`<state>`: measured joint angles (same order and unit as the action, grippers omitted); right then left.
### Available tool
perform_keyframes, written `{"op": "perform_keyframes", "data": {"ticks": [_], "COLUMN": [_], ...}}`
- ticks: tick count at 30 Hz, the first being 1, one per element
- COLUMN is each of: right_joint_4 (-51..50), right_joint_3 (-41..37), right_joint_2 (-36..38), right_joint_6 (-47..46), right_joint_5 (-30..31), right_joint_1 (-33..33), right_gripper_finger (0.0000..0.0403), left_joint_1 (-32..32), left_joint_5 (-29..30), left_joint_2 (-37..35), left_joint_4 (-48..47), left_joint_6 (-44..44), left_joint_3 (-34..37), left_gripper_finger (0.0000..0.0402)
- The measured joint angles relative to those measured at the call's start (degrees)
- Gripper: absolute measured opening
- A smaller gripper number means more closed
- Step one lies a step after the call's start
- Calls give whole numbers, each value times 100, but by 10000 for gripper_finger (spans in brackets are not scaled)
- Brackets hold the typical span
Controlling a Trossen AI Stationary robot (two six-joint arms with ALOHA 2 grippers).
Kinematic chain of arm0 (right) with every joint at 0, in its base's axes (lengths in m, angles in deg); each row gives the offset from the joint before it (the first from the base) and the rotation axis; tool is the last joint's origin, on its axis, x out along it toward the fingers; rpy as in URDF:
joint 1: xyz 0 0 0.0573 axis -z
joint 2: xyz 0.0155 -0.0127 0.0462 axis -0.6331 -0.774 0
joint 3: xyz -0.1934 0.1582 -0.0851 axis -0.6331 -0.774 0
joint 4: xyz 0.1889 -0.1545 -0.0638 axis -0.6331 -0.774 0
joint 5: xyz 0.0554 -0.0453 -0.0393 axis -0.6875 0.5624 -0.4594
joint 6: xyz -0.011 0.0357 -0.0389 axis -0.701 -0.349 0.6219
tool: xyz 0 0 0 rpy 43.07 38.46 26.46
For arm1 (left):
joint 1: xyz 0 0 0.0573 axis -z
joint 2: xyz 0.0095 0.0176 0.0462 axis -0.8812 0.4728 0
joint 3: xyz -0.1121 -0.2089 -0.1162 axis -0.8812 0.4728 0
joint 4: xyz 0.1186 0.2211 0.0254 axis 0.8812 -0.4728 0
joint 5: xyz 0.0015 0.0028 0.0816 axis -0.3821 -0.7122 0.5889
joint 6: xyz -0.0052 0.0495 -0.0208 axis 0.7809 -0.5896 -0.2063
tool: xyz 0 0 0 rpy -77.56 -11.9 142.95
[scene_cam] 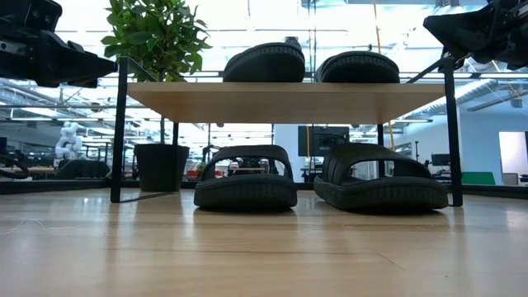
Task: Pick and place slides into the shelf
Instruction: Return to Home Position
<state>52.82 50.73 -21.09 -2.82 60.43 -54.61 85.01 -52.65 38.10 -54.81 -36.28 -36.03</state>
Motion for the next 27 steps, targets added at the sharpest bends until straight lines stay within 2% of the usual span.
{"op": "perform_keyframes", "data": {"ticks": [9, 19, 27], "right_joint_4": [0, -1, -1], "right_joint_3": [0, 0, -1], "right_joint_2": [0, 0, -1], "right_joint_6": [0, -1, -1], "right_joint_5": [0, 0, 0], "right_joint_1": [0, 0, 0], "right_gripper_finger": [0, 0, 0], "left_joint_1": [0, 0, 0], "left_joint_5": [2, 2, 2], "left_joint_2": [-1, -1, -1], "left_joint_4": [0, 0, 0], "left_joint_6": [0, 0, -1], "left_joint_3": [0, 0, 0], "left_gripper_finger": [1, 27, 15]}}
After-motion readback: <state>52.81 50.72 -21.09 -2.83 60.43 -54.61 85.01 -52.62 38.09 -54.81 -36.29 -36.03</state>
